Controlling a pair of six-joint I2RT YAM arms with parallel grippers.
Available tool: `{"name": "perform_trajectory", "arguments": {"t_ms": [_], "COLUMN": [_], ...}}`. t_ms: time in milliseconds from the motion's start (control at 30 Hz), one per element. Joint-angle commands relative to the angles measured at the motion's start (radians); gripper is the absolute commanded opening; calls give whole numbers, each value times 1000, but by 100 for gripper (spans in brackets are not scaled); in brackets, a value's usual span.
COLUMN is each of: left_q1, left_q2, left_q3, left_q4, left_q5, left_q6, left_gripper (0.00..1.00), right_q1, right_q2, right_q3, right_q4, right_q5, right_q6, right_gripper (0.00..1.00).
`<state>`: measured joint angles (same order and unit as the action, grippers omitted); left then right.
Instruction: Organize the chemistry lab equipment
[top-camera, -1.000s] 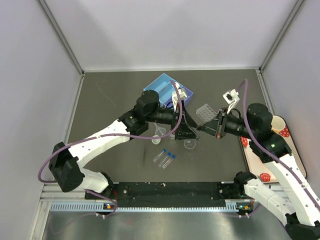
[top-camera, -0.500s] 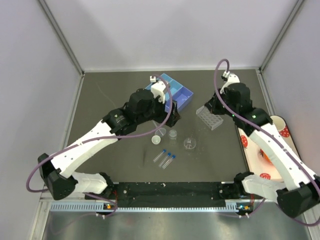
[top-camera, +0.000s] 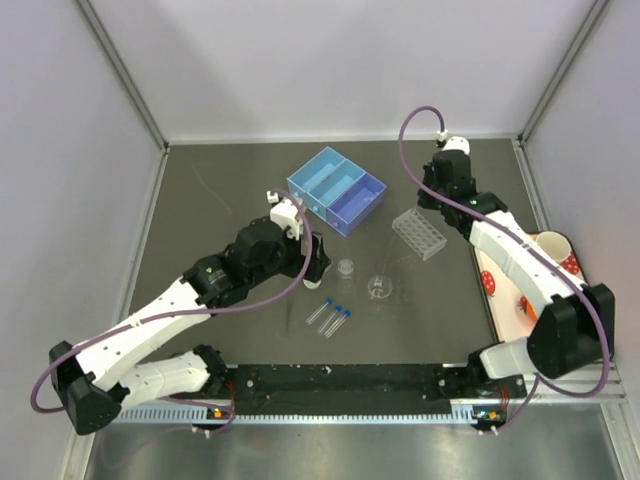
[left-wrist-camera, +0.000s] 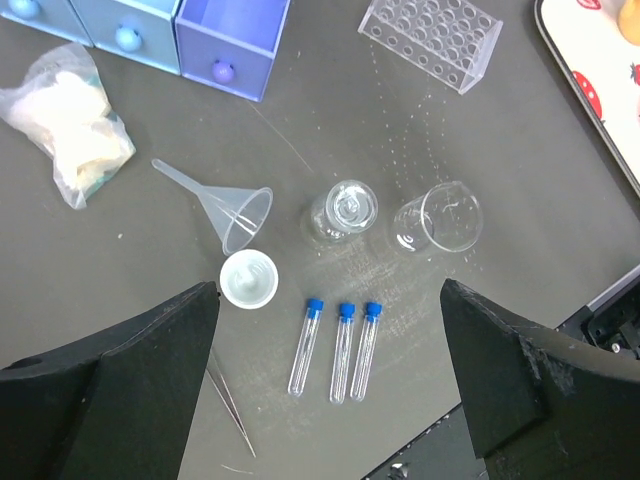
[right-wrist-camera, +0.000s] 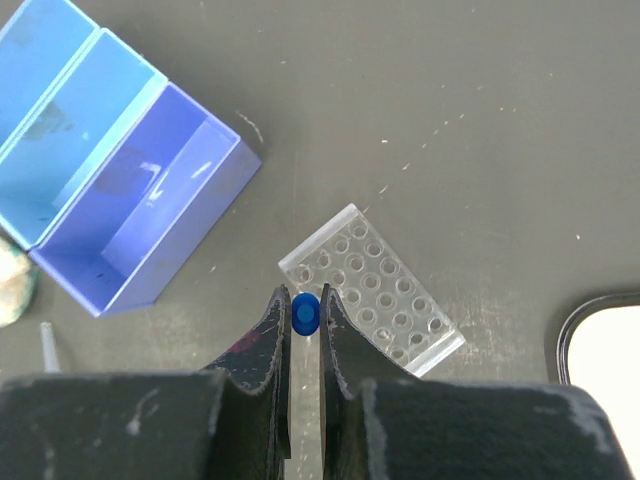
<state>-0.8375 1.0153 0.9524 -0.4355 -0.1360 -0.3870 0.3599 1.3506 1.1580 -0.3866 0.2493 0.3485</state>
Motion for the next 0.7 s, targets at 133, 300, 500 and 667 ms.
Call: {"name": "perform_trajectory", "arguments": {"t_ms": [133, 300, 500, 667], "left_q1": [-5, -6, -8, -9], "left_q2": [-40, -72, -87, -98], "left_q3": [-87, -136, -158, -164], "left_q4": [95, 122, 130, 136], "left_q5": [19, 35, 35, 38], "left_q6": [-44, -52, -44, -46], "left_gripper": [96, 96, 96, 96], "right_q1": [-32, -50, -50, -50], "right_q2": [140, 200, 242, 266], "right_q3": [85, 109, 135, 135], "right_q4": [132, 150, 157, 161], "right_q5": [96, 108, 96, 110], "right_q6": [-16, -19, -20, -34], "right_gripper": [0, 0, 0, 0]}}
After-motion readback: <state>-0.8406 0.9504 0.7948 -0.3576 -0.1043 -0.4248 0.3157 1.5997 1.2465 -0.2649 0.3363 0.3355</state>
